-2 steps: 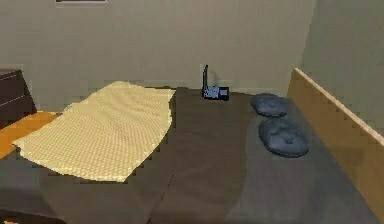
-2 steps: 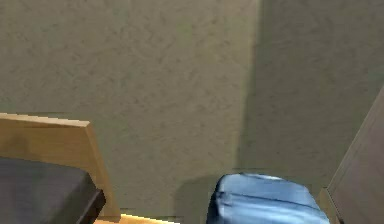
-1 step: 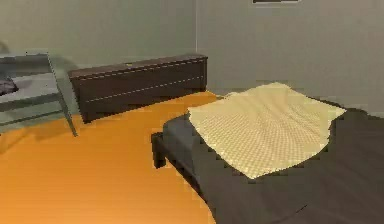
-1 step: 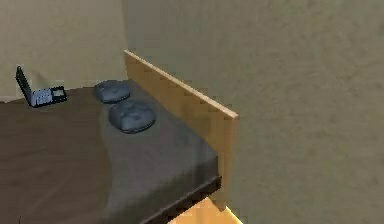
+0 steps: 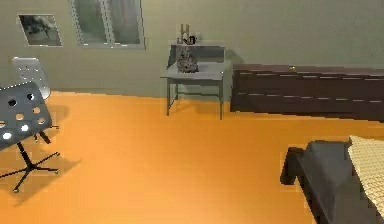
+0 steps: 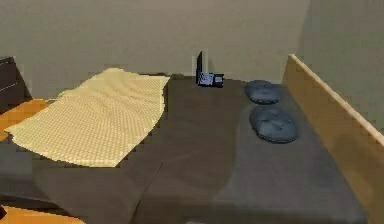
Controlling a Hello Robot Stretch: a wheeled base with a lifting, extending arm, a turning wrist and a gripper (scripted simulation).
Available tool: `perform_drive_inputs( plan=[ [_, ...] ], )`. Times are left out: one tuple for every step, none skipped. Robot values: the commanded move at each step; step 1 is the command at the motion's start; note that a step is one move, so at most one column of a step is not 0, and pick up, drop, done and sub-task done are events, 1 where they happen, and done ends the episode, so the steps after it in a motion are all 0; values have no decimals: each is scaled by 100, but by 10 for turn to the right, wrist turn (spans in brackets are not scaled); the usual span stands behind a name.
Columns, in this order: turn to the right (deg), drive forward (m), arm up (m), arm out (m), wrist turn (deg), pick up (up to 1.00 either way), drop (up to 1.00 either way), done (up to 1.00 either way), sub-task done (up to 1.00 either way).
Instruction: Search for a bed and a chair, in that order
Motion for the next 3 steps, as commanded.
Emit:
perform_drive_inputs(
  plan=[
    [-450, 0, 0, 0, 0, 0, 0, 0, 0],
    [0, 100, 0, 0, 0, 0, 0, 0, 0],
    [-270, 0, 0, 0, 0, 0, 0, 0, 0]
  ],
)
